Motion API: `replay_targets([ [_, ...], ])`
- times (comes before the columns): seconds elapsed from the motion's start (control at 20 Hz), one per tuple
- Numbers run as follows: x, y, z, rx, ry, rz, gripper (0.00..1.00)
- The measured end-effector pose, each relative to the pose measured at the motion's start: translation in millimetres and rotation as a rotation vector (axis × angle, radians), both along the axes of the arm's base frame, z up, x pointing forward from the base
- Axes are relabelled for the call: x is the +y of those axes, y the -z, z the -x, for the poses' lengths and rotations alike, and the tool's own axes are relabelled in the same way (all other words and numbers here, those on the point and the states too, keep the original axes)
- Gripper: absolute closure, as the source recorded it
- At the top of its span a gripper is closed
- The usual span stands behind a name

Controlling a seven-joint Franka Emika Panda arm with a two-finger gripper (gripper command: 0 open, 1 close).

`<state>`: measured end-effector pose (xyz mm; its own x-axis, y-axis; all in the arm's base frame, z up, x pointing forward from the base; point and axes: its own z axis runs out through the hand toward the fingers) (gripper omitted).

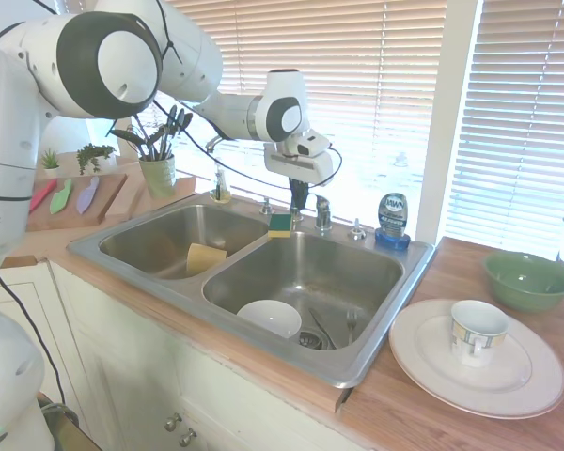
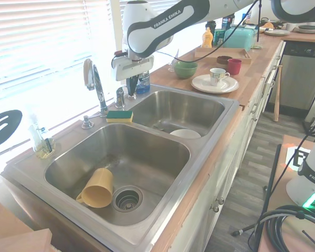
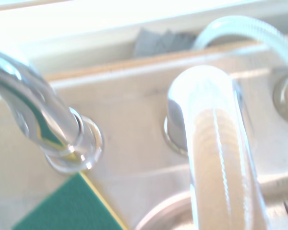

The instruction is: Turn on the faucet

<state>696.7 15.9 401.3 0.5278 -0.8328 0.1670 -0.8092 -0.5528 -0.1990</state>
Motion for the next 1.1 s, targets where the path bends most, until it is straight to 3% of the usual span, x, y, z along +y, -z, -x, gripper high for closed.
replay_targets([
  [0.3,0,-9,-5,-0.07,0.02,-0.002,1.0],
  [0.45,0,-6,-3,-0.063,0.02,-0.002,1.0],
  [0.7,-2,23,16,0.138,0.022,0.007,1.0],
  [0.95,-4,17,43,0.22,0.025,0.0,1.0],
  [1.1,-5,8,69,0.237,0.027,-0.011,1.0],
])
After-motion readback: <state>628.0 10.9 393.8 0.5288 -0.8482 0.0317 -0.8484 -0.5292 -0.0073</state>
